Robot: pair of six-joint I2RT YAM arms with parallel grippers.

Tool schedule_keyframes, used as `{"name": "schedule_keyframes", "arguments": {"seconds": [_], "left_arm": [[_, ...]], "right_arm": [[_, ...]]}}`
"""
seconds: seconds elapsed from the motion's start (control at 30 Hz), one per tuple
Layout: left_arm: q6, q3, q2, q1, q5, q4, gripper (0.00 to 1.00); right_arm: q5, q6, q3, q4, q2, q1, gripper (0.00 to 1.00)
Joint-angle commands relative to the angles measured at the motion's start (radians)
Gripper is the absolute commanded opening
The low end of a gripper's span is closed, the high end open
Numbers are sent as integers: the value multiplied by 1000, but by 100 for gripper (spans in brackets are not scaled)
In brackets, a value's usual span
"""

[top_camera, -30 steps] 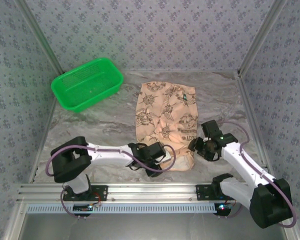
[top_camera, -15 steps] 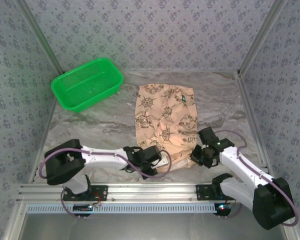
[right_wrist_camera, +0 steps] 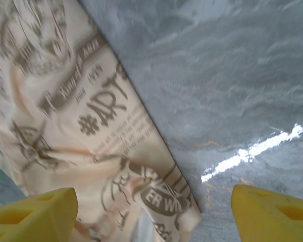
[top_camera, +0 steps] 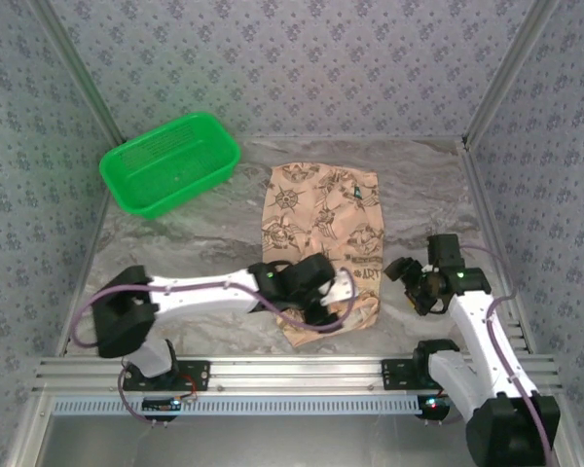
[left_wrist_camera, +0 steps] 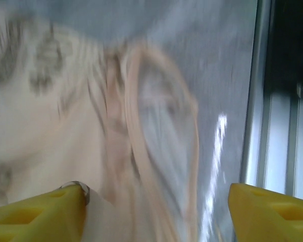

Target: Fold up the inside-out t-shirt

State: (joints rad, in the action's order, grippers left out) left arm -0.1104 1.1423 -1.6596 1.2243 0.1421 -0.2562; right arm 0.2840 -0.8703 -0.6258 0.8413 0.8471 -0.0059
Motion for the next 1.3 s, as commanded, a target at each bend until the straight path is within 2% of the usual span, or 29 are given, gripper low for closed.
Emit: {"name": "schedule_keyframes", "arguments": {"seconds": [0.0,0.17,0.4,0.5,0.53,0.57,0.67,0.7,0.77,0.83,0.9,0.97,1.03,1.1,1.17,1.27], "left_arm": [[-93,151,-161,18,55,44,74],[-122,272,-323,35,7,40,75],[-80,292,-383,50,-65,100,74],[-77,304,-413,49,-82,137,70],[-78,307,-420,49,-76,149,67],[-84,316,-427,47,-57,149,59],[-46,335,-422,22,-23,134,7],[-16,327,-410,-1,-4,139,0],[81,282,-370,-75,95,197,0],[171,209,-333,-145,184,314,0],[252,161,-318,-208,229,403,0],[331,152,-331,-265,277,442,0],[388,155,-353,-301,294,462,0],[427,153,-373,-325,303,494,0],[472,155,-394,-350,304,528,0],[502,168,-420,-370,312,548,0]], "right_arm": [[75,29,-24,1,7,-86,81],[119,49,-16,-46,14,-163,81],[162,95,19,-54,15,-225,81],[191,92,39,-77,11,-236,80],[200,91,45,-83,12,-236,79],[202,91,50,-81,11,-236,79],[128,117,45,-24,5,-233,79],[112,121,44,-18,-1,-228,79],[101,111,38,4,-4,-223,80],[149,130,30,19,3,-220,80],[188,145,34,35,-6,-204,80],[192,123,68,26,-42,-150,80],[215,89,127,-53,-76,-44,78],[211,52,163,-140,-78,110,77],[150,-9,173,-232,-64,326,77],[67,-104,166,-356,-21,557,79]]}}
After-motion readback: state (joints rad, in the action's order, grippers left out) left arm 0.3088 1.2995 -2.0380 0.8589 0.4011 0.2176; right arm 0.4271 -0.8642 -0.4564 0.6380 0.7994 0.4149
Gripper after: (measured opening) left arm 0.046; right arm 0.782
